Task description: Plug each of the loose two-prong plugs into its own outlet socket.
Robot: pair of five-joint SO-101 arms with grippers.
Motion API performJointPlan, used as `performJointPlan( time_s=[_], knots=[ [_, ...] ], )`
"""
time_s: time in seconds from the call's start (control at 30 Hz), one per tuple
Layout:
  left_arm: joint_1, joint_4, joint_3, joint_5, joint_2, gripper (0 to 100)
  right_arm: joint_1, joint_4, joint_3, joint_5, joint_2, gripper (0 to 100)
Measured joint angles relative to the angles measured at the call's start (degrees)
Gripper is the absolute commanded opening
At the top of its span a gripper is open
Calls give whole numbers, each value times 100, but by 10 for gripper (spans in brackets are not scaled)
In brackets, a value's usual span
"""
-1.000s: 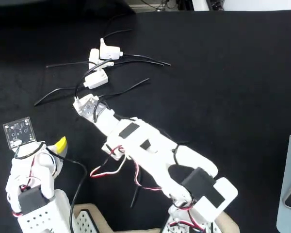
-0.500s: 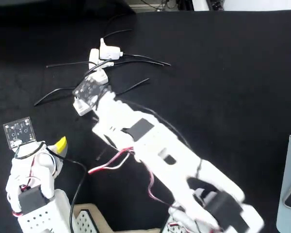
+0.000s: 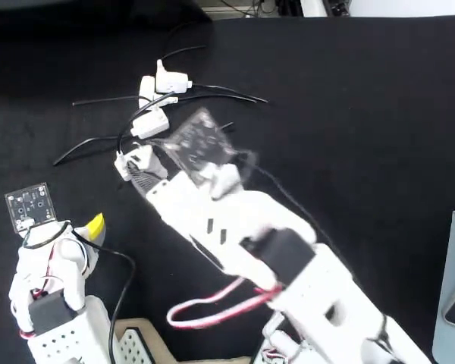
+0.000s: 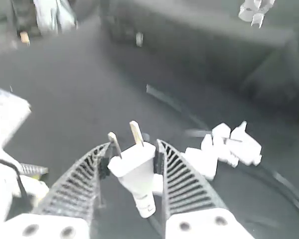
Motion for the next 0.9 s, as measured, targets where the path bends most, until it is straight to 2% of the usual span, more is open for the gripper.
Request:
performJointPlan(
  time_s=[0.23,0.53,0.7,0.9],
  knots=[
    [0,0,0,0,0,344,79,475,-633,-18,-651,11],
    [0,0,0,0,0,344,193,1389,-1890,-18,-695,11],
    [0,0,0,0,0,345,484,1486,-1635,-18,-695,13],
    [0,0,62,0,0,347,1240,1407,-237,-18,-695,15]
  ],
)
